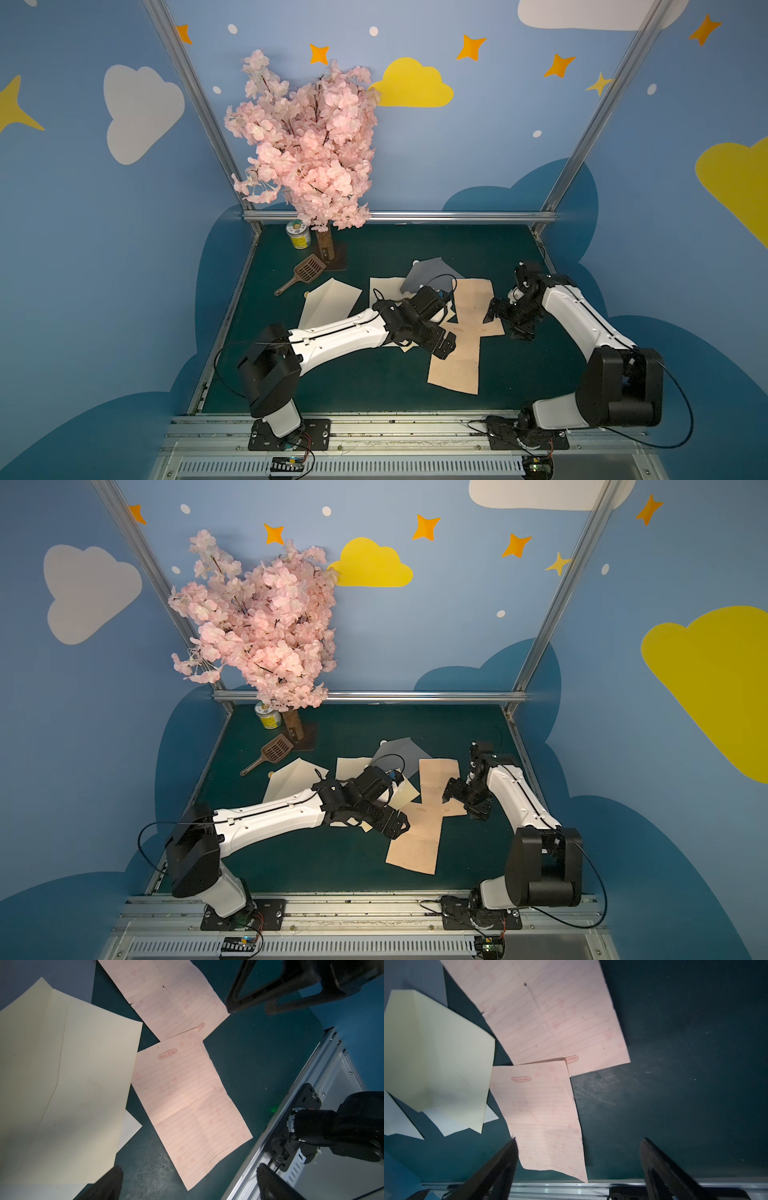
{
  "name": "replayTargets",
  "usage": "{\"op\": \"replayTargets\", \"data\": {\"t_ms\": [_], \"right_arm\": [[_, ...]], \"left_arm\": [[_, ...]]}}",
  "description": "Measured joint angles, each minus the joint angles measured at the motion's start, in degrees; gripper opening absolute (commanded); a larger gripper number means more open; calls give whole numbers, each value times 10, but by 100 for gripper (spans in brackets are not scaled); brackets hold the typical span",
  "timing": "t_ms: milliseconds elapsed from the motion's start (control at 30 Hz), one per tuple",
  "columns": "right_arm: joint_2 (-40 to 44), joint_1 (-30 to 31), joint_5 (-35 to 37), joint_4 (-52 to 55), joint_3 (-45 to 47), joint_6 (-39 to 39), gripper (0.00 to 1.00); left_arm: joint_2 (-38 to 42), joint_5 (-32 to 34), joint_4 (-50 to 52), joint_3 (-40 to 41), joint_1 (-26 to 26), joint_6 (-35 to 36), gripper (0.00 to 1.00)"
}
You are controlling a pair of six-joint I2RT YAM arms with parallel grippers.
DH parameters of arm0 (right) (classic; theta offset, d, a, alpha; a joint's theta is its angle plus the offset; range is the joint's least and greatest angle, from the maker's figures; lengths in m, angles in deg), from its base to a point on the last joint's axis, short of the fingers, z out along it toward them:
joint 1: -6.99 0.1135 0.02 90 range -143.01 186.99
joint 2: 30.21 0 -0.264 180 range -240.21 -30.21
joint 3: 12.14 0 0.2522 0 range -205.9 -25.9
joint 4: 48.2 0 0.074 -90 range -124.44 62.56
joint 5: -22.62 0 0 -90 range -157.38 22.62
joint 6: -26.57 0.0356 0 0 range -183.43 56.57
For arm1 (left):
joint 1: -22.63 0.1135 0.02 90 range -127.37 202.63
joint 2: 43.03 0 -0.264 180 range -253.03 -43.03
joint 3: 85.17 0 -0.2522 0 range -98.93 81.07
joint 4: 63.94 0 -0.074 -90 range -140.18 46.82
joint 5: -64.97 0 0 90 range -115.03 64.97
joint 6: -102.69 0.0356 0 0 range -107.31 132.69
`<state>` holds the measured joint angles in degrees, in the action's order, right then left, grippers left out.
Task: Fold the letter paper in half and place it into the envelope
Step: Fold the letter paper at the center of the board.
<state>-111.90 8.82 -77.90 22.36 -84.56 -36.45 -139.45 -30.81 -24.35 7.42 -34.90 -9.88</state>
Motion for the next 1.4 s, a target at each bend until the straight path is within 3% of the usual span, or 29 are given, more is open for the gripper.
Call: {"op": "replayTargets", "data": {"t_ms": [67,200,300,633,1000,1267,1400], "right_arm": [[7,-24,-8,-14,20,7,80],[7,-56,-38,-62,58,21,57],[7,-72,-61,-101,83,30,51],[-29,-102,-90,-186,118,49,51],[-58,-104,-101,-268,139,82,44],[-60,-104,-104,-295,149,100,56],[-56,-104,-110,-306,155,109,56]], "left_arm": [[-10,-8,-2,-11,0,3,100],[-34,-25,-2,-34,6,7,100],[-47,-38,-2,-47,16,9,100],[-63,-66,-2,-71,49,14,100],[-64,-83,-2,-73,61,13,100],[-66,-90,-2,-73,64,14,100],[-70,-92,-2,-73,68,14,100]]}}
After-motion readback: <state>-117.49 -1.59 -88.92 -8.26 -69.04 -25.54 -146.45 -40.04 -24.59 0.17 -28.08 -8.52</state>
